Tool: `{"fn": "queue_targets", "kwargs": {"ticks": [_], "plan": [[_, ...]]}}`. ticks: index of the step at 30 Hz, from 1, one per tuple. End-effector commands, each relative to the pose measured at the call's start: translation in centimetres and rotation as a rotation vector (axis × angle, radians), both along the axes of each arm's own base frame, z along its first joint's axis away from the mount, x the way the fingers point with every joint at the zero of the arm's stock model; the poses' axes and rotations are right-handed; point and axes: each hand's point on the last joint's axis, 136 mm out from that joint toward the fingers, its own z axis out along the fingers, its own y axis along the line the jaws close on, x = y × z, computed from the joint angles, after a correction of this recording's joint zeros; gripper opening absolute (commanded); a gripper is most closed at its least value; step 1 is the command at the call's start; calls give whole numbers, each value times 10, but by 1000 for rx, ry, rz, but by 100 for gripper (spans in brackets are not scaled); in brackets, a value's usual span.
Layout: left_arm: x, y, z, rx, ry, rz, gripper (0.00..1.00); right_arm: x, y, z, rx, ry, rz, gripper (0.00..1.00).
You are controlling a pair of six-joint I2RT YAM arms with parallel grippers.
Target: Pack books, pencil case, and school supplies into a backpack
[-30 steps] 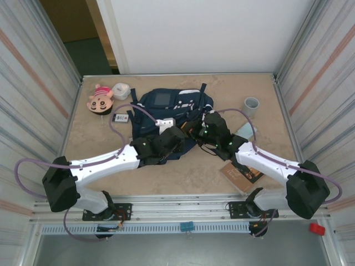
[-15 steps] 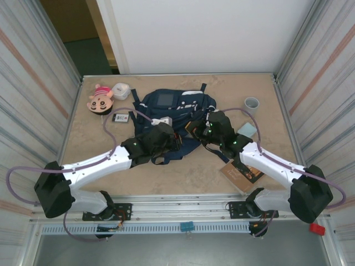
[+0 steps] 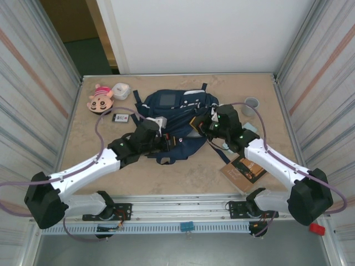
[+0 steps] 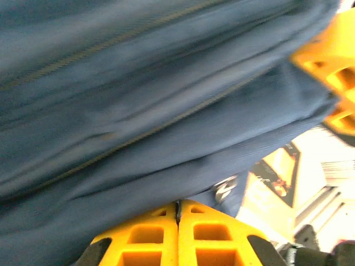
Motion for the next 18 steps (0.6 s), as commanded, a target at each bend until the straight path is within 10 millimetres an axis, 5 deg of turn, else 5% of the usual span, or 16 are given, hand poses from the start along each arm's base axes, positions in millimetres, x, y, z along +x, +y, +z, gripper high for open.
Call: {"fn": "queue_targets", "kwargs": {"ticks": [1,7,9,11,18], "plan": [[-1,35,-9,135,-8,2,0,3,2,51,54,-134,68,2],[-7,16,15,5,-72,-98,1,4,8,60,82,-133,84,2],[-10,4,23,-31,-75,-117,28,4,11,61,89,-129,70,3],[-12,-4,27,-20,-87,-108,40,4,15,63,93,-128,62,3],[-7,-9,19,115,-98,27,50,1,25,67,88,-136,53,3]]}}
